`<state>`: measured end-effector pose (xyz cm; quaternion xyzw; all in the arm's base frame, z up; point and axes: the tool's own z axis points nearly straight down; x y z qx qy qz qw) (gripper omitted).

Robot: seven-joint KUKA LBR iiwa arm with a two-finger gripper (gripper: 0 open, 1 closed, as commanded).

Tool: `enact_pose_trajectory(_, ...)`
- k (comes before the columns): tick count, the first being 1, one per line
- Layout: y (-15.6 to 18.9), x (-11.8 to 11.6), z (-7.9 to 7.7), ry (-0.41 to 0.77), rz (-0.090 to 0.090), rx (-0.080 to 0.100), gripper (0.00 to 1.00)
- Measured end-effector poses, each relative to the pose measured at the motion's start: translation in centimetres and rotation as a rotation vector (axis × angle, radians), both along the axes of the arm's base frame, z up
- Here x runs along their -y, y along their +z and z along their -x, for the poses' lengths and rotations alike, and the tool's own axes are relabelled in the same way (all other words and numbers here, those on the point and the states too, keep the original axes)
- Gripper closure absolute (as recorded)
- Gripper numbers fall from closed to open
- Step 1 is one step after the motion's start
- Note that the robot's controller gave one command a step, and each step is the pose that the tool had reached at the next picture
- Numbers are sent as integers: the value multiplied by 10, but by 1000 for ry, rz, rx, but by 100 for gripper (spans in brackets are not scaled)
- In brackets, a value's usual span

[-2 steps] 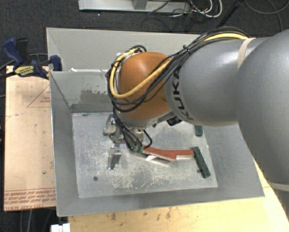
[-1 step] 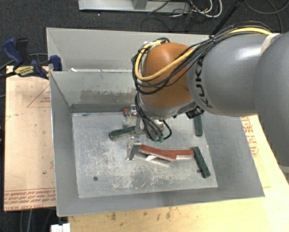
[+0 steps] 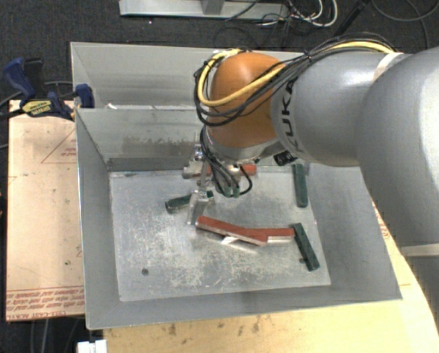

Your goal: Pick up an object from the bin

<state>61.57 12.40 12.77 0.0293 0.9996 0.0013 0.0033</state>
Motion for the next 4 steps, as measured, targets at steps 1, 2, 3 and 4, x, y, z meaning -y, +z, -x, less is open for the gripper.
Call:
enact_pose_trajectory(1, -55, -2, -15, 0, -1, -1, 0)
enact_pose_trajectory(2, -48, -6, 0, -144, -6, 13, 100)
enact_pose_trajectory(3, -48, -6, 0, -145, -6, 13, 100)
enact_pose_trajectory(4, -47, -6, 0, -145, -5, 11, 100)
